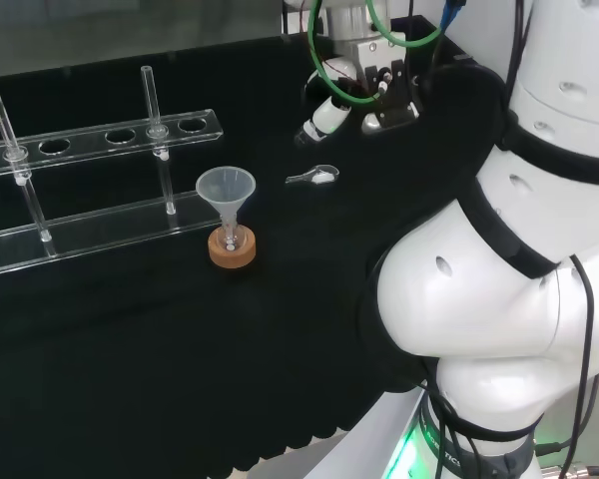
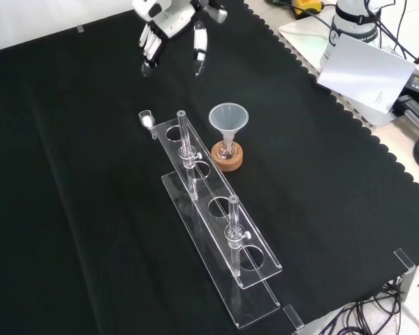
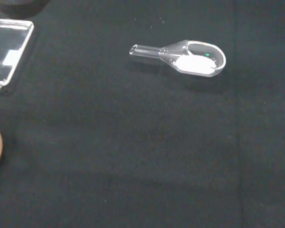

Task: Pick up the weighing funnel.

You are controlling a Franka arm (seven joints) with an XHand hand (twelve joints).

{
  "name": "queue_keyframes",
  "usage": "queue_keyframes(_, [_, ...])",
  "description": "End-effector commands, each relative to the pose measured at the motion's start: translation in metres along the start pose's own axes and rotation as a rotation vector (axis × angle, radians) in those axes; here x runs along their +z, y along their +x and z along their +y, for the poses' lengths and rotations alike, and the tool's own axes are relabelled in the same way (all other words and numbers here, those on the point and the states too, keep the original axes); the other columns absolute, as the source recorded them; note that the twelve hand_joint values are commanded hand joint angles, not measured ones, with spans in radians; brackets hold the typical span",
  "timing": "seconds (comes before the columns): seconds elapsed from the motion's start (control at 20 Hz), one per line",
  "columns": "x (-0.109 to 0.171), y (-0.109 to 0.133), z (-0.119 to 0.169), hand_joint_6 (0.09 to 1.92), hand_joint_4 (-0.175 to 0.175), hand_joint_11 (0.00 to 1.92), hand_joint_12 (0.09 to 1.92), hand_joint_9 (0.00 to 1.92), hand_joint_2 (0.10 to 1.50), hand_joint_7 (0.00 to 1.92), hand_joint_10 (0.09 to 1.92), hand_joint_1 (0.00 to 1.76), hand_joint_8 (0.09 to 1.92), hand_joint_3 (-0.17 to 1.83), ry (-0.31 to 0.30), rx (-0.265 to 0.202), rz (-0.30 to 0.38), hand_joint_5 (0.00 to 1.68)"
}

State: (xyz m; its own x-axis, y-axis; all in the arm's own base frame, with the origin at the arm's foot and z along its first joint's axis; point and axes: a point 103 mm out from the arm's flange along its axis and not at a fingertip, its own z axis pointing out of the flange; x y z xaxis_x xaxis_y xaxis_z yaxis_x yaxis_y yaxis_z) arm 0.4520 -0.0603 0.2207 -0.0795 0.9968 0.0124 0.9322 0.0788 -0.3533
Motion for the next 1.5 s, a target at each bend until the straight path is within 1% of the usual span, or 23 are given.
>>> queue_keyframes(0.05, [0.027,-0.014,0.045,0.09,-0.059,0.53,1.35,0.77,0.76,0.48,0.55,0.67,0.72,0.22,-0.014,-0.005,0.005,0.48])
queue_keyframes(0.25, [0.038,-0.017,0.058,0.09,-0.057,0.54,1.35,0.78,0.76,0.50,0.55,0.68,0.72,0.22,-0.004,0.013,-0.029,0.51])
queue_keyframes(0.35, [0.042,-0.021,0.063,0.09,-0.057,0.54,1.34,0.78,0.76,0.50,0.55,0.69,0.72,0.22,-0.004,0.016,-0.032,0.51])
queue_keyframes(0.55, [0.056,-0.028,0.071,0.09,-0.055,0.55,1.34,0.79,0.76,0.51,0.54,0.73,0.72,0.23,0.013,0.021,-0.024,0.53])
queue_keyframes(0.85, [0.077,-0.036,0.079,0.09,-0.050,0.55,1.33,0.80,0.76,0.52,0.53,0.75,0.72,0.24,0.035,0.049,-0.013,0.56])
queue_keyframes(1.0, [0.087,-0.039,0.083,0.09,-0.050,0.55,1.33,0.80,0.75,0.53,0.53,0.75,0.72,0.25,0.042,0.055,-0.010,0.57])
queue_keyframes(1.1, [0.091,-0.042,0.086,0.09,-0.050,0.55,1.33,0.80,0.75,0.53,0.52,0.77,0.71,0.26,0.044,0.057,0.000,0.57])
queue_keyframes(1.3, [0.096,-0.044,0.093,0.10,-0.049,0.56,1.32,0.81,0.73,0.54,0.50,0.79,0.71,0.31,0.044,0.066,-0.002,0.57])
queue_keyframes(1.5, [0.101,-0.045,0.098,0.12,-0.047,0.56,1.32,0.82,0.70,0.54,0.49,0.79,0.70,0.38,0.030,0.078,-0.003,0.58])
